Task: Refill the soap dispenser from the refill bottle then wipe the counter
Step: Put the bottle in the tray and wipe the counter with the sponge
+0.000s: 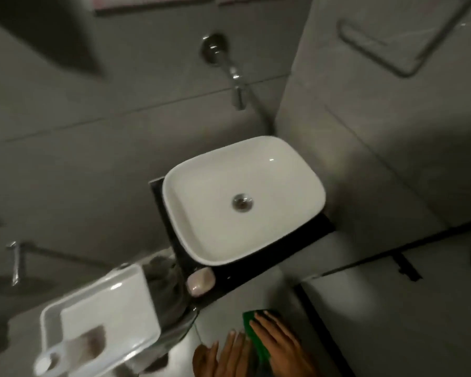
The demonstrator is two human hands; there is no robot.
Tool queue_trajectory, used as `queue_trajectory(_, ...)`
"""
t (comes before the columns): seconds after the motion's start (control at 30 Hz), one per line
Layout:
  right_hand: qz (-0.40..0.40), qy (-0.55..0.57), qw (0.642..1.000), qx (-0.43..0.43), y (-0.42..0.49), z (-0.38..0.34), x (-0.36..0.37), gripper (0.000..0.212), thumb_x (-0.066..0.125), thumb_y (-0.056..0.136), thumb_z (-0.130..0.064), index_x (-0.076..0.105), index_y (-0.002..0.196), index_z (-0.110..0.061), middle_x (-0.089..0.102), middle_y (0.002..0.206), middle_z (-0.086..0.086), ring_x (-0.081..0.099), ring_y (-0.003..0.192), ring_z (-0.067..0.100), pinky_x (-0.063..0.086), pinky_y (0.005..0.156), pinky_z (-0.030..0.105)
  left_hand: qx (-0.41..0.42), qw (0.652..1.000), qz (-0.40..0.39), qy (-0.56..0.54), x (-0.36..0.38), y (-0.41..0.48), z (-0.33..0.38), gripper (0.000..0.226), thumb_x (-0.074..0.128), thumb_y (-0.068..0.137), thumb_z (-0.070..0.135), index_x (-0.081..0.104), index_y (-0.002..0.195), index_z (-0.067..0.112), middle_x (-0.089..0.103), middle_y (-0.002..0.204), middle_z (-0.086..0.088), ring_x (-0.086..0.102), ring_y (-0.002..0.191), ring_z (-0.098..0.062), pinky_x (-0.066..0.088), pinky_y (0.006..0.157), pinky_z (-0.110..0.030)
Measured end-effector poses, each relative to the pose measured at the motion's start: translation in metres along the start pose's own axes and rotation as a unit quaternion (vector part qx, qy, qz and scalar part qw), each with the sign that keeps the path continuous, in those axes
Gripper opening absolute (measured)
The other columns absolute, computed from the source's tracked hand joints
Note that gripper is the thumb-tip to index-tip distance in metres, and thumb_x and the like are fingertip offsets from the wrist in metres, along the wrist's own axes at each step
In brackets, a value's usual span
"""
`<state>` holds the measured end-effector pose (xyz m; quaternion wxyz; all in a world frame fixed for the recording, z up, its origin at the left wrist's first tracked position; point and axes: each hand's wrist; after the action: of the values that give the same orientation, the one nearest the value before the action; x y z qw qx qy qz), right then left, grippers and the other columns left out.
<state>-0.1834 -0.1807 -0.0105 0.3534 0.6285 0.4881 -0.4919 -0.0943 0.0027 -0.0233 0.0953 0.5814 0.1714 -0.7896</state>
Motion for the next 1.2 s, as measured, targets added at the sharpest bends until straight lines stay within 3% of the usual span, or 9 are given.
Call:
queue_trajectory(0.1,0.070,-0.040,0.994,0.070,0.007,0.064,-0.019,0.057,0.025,0.110,-0.023,0.082,0.112,-0.025,0.077,0.122,-0.006,0.076,0.109,0.017,0.043,0.101,0.027,0.025,0.994,-0.103,0.005,-0.028,0.072,0.035,0.057,0.025,0.105,0.028,0.078,0.126,0.019,0.075,0.131,-0.001,0.078,0.112,-0.017,0.029,0.114,-0.043)
queue_trajectory(0.17,0.085,-0.056,0.989,0.105,0.022,0.109,-0.034,0.045,0.038,0.100,-0.015,0.080,0.117,-0.017,0.075,0.125,0.001,0.075,0.112,0.024,0.043,0.102,0.033,0.030,0.994,-0.099,0.032,-0.060,0.133,0.040,0.057,0.044,0.092,0.037,0.074,0.134,0.013,0.069,0.143,-0.006,0.067,0.130,-0.025,0.018,0.120,-0.045)
queue_trajectory(0.23,0.092,-0.042,0.987,0.124,0.042,0.145,-0.045,0.050,0.041,0.086,-0.006,0.077,0.121,-0.010,0.074,0.128,0.007,0.072,0.116,0.029,0.045,0.105,0.036,0.074,0.997,-0.011,0.019,-0.082,0.194,0.040,0.073,0.056,0.088,0.047,0.058,0.150,0.007,0.052,0.160,-0.011,0.049,0.148,-0.032,0.022,0.120,-0.049)
queue_trajectory(0.3,0.093,-0.029,0.985,0.141,0.065,0.179,-0.052,0.051,0.041,0.086,-0.001,0.074,0.125,-0.005,0.071,0.132,0.010,0.069,0.121,0.031,0.053,0.105,0.041,0.106,0.994,0.010,0.033,-0.098,0.248,0.041,0.074,0.053,0.097,0.045,0.044,0.158,0.005,0.036,0.169,-0.013,0.034,0.156,-0.034,0.026,0.121,-0.053)
queue_trajectory(0.53,0.082,-0.017,0.985,0.154,0.149,0.246,-0.045,0.038,0.049,0.094,-0.009,0.076,0.120,-0.009,0.074,0.127,0.010,0.069,0.122,0.031,0.059,0.095,0.044,0.171,0.979,-0.035,0.110,-0.121,0.362,0.014,0.072,0.052,0.104,0.034,0.025,0.166,0.007,0.017,0.175,-0.012,0.018,0.162,-0.034,0.028,0.124,-0.060)
queue_trajectory(0.77,0.055,-0.014,0.985,0.165,0.158,0.253,-0.003,0.054,0.036,0.100,-0.028,0.054,0.148,-0.012,0.050,0.156,0.012,0.037,0.150,0.038,0.031,0.122,0.054,0.204,0.974,-0.028,0.094,-0.106,0.374,-0.001,0.070,0.023,0.108,0.045,0.013,0.169,0.011,0.005,0.178,-0.008,0.002,0.165,-0.028,0.014,0.130,-0.058)
queue_trajectory(0.97,0.097,0.025,0.975,0.198,0.169,0.225,0.016,0.048,0.044,0.105,-0.030,0.052,0.150,-0.015,0.050,0.157,0.009,0.038,0.150,0.037,0.027,0.122,0.054,0.206,0.973,-0.024,0.098,-0.098,0.374,-0.004,0.070,0.024,0.109,0.044,0.007,0.169,0.012,-0.001,0.178,-0.008,-0.001,0.165,-0.029,0.007,0.132,-0.056)
queue_trajectory(1.1,0.044,0.009,0.994,0.097,0.127,0.203,0.030,0.057,0.045,0.095,-0.021,0.048,0.151,-0.015,0.045,0.160,0.008,0.031,0.153,0.037,0.022,0.126,0.053,0.219,0.970,-0.036,0.096,-0.096,0.364,-0.009,0.070,0.022,0.109,0.045,0.008,0.169,0.013,-0.002,0.178,-0.009,-0.001,0.165,-0.029,0.009,0.131,-0.056)
queue_trajectory(1.2,0.029,-0.006,0.993,0.111,0.111,0.219,0.015,0.056,0.046,0.097,-0.014,0.047,0.153,-0.013,0.040,0.163,0.011,0.023,0.157,0.036,0.019,0.127,0.053,0.247,0.962,-0.045,0.111,-0.094,0.343,-0.023,0.070,0.017,0.108,0.048,0.013,0.169,0.014,0.000,0.178,-0.010,0.002,0.165,-0.029,0.015,0.130,-0.057)
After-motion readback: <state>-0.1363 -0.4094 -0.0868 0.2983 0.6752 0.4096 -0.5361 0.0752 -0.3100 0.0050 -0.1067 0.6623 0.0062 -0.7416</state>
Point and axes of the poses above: each hand's wrist, its own y-axis towards the middle knuckle, its own x-axis out of the palm, z = x × y
